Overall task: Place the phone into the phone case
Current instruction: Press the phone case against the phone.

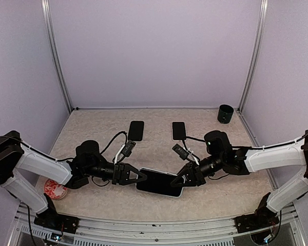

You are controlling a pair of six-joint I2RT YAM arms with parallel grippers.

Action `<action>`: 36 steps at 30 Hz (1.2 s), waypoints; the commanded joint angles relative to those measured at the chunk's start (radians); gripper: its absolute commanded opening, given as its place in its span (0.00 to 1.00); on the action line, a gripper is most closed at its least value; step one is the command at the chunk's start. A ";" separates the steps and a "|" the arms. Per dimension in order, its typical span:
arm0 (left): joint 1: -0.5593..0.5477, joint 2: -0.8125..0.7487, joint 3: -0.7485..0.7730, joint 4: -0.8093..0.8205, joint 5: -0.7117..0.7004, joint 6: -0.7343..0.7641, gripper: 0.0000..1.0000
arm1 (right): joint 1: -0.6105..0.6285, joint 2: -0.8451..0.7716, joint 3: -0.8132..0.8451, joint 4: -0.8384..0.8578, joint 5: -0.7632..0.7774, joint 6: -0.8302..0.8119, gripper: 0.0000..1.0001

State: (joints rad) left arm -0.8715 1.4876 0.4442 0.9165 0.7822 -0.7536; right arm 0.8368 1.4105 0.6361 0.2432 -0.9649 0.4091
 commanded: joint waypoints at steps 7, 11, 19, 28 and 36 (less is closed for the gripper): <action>-0.003 -0.098 -0.018 -0.010 -0.092 0.023 0.00 | -0.025 -0.060 -0.046 0.107 0.007 0.001 0.42; 0.000 -0.133 -0.036 0.002 -0.118 0.029 0.00 | -0.037 -0.079 -0.066 0.137 0.008 0.022 0.55; -0.004 -0.196 -0.081 0.075 -0.163 0.019 0.00 | -0.055 -0.085 -0.101 0.219 0.061 0.096 0.67; -0.028 -0.230 -0.113 0.136 -0.206 0.017 0.00 | -0.052 0.008 -0.123 0.406 0.042 0.237 0.68; -0.057 -0.225 -0.109 0.129 -0.238 0.039 0.00 | -0.020 0.073 -0.105 0.506 0.000 0.297 0.56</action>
State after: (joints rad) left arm -0.9127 1.2819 0.3271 0.9520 0.5701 -0.7376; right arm 0.7994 1.4555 0.5243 0.6472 -0.9272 0.6540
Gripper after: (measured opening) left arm 0.116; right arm 0.609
